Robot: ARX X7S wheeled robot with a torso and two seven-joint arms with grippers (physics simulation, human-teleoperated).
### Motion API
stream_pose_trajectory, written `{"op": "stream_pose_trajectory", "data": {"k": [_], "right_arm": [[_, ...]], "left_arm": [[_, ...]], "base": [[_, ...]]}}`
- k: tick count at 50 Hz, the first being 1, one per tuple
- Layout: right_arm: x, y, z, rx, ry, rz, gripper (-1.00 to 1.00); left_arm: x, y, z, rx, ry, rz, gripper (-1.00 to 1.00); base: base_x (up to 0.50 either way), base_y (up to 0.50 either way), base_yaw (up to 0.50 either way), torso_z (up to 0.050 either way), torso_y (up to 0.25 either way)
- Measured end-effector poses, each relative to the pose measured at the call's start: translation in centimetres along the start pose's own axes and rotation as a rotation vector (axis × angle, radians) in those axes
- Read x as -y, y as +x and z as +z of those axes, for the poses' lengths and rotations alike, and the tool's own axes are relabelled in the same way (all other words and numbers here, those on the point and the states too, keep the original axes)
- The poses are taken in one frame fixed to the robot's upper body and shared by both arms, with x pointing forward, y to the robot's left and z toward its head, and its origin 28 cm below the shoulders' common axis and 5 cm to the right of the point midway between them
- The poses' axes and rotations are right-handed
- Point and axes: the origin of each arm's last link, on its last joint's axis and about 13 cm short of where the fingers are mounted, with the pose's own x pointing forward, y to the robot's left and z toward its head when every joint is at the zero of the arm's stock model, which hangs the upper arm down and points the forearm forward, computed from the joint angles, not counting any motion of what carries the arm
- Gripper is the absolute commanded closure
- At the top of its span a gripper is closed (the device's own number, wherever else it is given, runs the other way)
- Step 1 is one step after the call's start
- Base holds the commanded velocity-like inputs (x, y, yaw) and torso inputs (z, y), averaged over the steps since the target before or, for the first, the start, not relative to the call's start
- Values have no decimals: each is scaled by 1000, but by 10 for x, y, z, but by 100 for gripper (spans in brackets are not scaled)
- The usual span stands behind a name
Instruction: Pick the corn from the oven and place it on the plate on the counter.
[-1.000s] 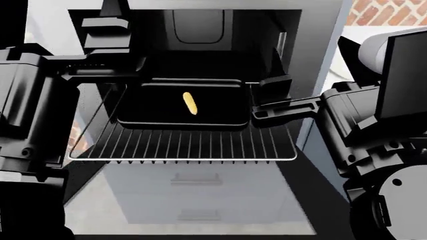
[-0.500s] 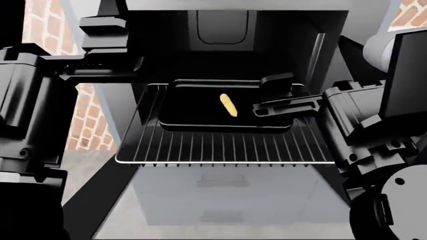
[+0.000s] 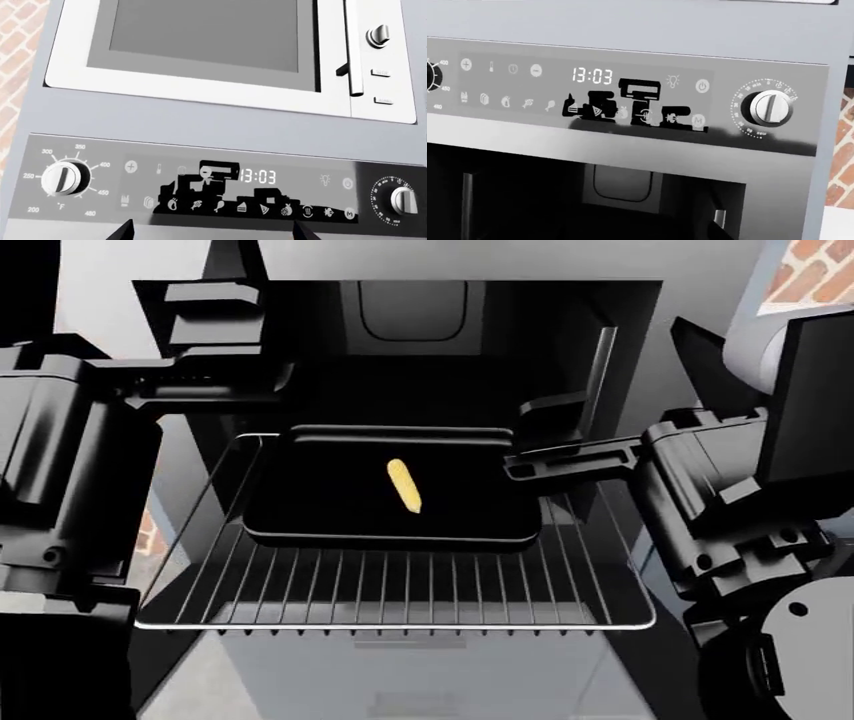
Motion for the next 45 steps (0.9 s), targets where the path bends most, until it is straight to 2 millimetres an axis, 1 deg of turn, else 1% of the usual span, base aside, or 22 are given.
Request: {"op": "stream_pose_trajectory", "data": {"k": [11,21,37,45], "right_arm": [[-1,-1,0,3,-22,10,-100],[-2,-1,0,0,-43,14,-100],[-2,-1,0,8,-29,14,-100],[-2,-1,-1,7,-27,16,-100]], "left_arm": [[0,-1,0,4,-5,-2,-100],[1,-1,0,3,-9,-5,-100],[1,-1,0,8,-10,-9,-100],[2,-2,1,13,7,-32,-100]], "base": [[0,12,0,0,0],[-1,445,0,0,0],[0,0,0,0,0],[0,0,0,6,-230]]}}
